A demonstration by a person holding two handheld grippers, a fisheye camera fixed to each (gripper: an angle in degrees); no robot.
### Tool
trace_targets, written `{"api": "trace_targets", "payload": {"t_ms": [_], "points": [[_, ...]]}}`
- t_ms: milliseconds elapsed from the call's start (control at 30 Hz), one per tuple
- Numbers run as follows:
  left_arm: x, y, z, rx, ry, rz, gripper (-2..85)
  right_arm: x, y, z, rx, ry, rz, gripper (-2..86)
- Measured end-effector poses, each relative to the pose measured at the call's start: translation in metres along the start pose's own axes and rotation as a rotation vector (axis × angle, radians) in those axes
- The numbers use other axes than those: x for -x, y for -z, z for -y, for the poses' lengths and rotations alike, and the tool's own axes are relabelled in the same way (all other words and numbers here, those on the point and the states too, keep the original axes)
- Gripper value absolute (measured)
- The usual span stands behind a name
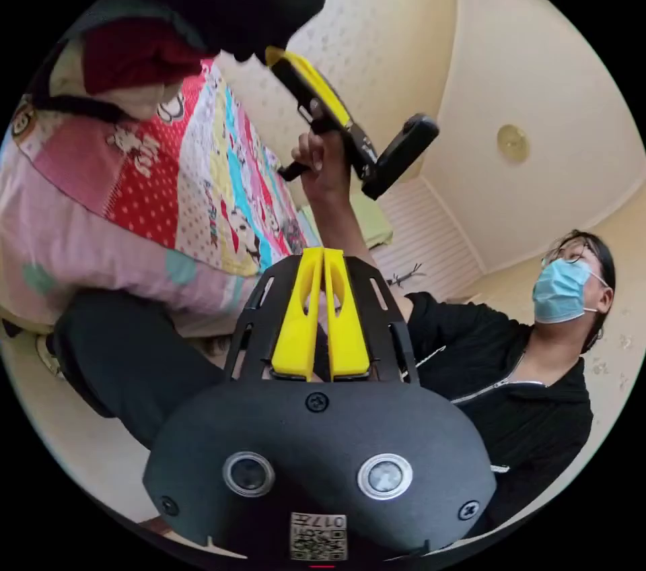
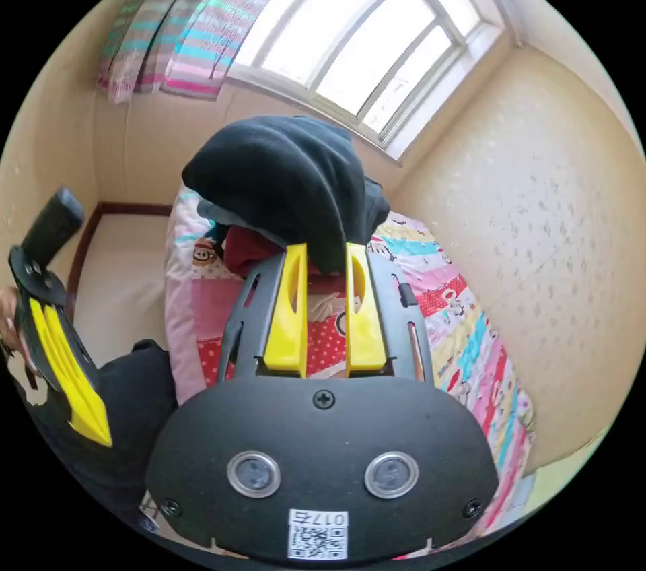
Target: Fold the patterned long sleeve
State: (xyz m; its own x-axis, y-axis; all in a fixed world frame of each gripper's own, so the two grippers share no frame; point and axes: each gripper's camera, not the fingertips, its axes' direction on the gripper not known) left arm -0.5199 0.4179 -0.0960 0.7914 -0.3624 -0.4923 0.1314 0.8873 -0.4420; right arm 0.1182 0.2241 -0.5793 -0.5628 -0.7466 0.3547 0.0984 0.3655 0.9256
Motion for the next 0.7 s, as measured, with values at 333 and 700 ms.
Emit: {"api": "trace_targets", "payload": {"t_ms": [333, 700], "points": [[0.000, -0.209, -0.013, 0.472, 0.097, 0.188, -1.0, -0.132, 0.139, -0.460, 0.345, -0.816, -0.064, 8.9], [-0.090, -0.393, 0.132, 0.301, -0.355, 1.014, -0.6, -0.215, 0.356, -0.697, -0.296, -1.076, -0.368, 10.9]]}}
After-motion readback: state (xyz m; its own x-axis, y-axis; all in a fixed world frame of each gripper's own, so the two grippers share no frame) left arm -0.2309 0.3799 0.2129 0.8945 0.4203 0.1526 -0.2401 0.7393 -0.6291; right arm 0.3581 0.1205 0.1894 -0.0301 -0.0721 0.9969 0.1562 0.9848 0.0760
